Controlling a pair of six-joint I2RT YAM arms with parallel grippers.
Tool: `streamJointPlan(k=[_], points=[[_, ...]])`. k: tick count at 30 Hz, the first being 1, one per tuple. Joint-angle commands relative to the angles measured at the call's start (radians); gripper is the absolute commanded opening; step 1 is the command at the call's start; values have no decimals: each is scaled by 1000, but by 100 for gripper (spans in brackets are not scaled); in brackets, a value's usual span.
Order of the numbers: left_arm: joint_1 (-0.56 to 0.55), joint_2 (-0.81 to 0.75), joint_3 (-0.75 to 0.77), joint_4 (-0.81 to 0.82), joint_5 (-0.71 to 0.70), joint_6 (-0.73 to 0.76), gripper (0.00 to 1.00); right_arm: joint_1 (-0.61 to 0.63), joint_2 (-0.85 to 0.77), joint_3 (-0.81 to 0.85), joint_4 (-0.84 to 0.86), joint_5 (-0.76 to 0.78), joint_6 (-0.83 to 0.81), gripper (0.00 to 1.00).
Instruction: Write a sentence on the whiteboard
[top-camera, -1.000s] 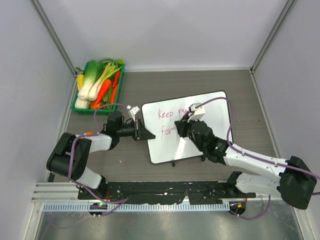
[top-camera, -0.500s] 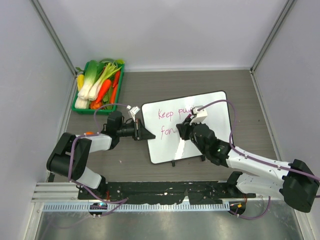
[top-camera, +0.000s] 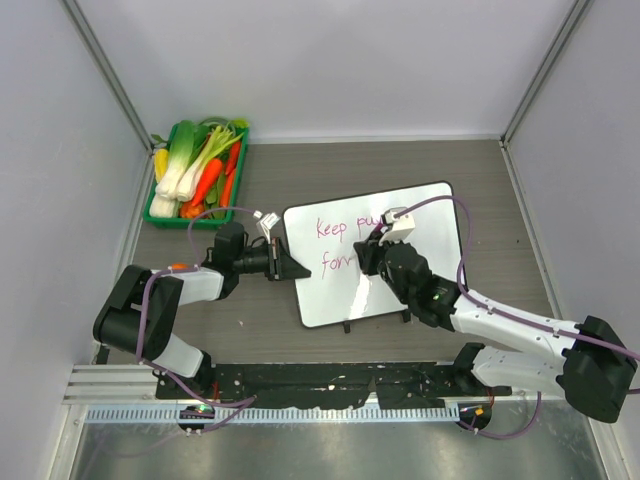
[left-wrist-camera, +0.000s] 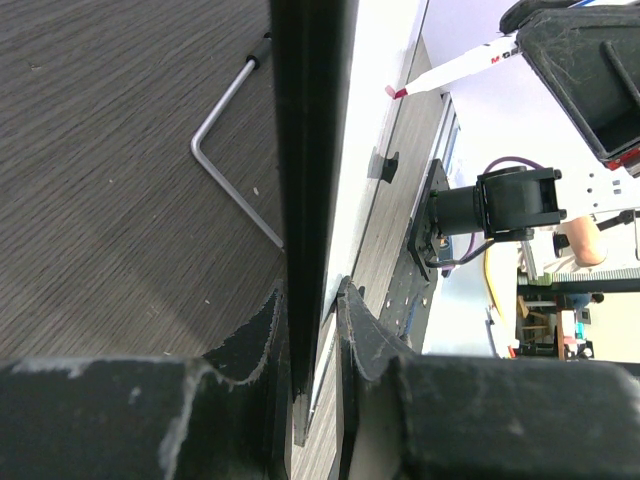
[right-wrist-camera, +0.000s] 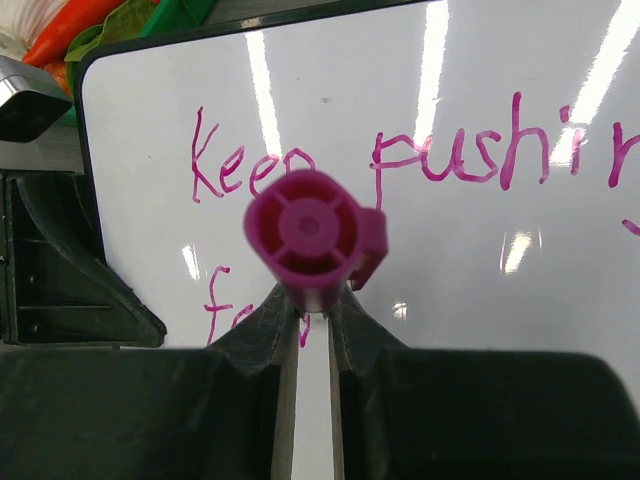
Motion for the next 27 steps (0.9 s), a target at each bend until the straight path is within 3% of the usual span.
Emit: streamJointPlan(k=[1, 27], points=[[-22, 34, -13, -135, -190, 118, 0, -14, 14, 41, 5, 64, -29, 1], [-23, 35, -11, -136, -192, 118, 0, -12, -42, -40, -64, 3, 23, 1]])
